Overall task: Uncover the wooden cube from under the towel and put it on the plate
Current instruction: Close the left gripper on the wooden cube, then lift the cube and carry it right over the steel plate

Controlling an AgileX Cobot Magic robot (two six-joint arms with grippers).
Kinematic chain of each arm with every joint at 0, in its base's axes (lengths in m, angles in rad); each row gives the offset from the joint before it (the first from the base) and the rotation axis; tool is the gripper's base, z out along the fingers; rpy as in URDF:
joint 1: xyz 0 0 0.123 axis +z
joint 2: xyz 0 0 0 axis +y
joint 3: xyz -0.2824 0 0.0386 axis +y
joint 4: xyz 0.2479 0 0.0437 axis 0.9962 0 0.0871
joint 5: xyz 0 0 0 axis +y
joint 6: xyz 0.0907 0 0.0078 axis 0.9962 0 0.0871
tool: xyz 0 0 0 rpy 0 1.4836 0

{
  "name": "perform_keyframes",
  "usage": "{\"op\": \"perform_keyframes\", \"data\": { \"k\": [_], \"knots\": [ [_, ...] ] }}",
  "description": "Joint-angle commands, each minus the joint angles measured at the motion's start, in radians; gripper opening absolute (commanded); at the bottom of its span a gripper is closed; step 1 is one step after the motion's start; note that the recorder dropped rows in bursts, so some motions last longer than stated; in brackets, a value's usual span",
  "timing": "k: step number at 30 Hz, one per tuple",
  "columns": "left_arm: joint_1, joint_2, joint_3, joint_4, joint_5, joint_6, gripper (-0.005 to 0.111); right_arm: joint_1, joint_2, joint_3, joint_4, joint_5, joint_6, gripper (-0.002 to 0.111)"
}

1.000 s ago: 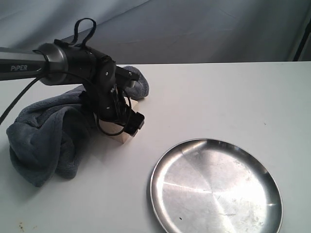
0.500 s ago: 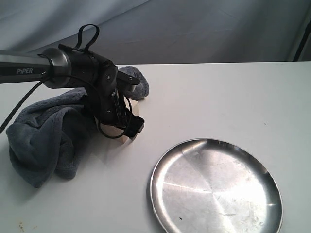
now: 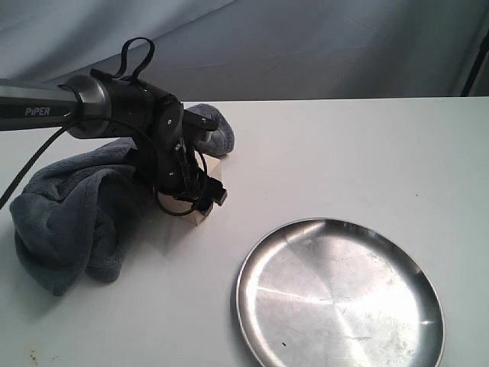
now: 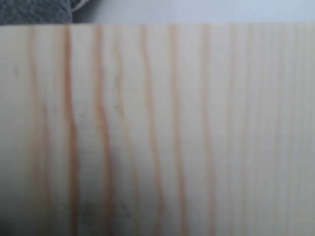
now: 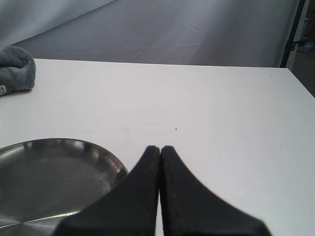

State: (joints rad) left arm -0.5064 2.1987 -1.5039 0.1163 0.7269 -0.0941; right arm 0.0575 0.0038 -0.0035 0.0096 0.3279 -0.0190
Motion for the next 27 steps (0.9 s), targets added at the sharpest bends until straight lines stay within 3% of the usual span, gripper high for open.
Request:
{"op": "perform_keyframes", "data": {
  "k": [1, 7, 21, 27],
  "knots": [
    [-0.004, -0.008, -0.002, -0.002, -0.01, -0.007, 0.015, 0.003, -0.004, 0.004, 0.0, -0.01, 0.001, 0.0],
    [-0.004, -0.065, -0.002, -0.002, -0.011, -0.001, 0.0, 0.003, -0.004, 0.004, 0.0, -0.01, 0.001, 0.0],
    [-0.01, -0.151, -0.002, -0.003, 0.024, 0.025, 0.0, 0.003, -0.004, 0.004, 0.0, -0.01, 0.001, 0.0],
    [-0.067, -0.163, -0.002, -0.002, 0.037, 0.074, 0.0, 0.003, -0.004, 0.004, 0.0, -0.01, 0.001, 0.0]
  ]
}}
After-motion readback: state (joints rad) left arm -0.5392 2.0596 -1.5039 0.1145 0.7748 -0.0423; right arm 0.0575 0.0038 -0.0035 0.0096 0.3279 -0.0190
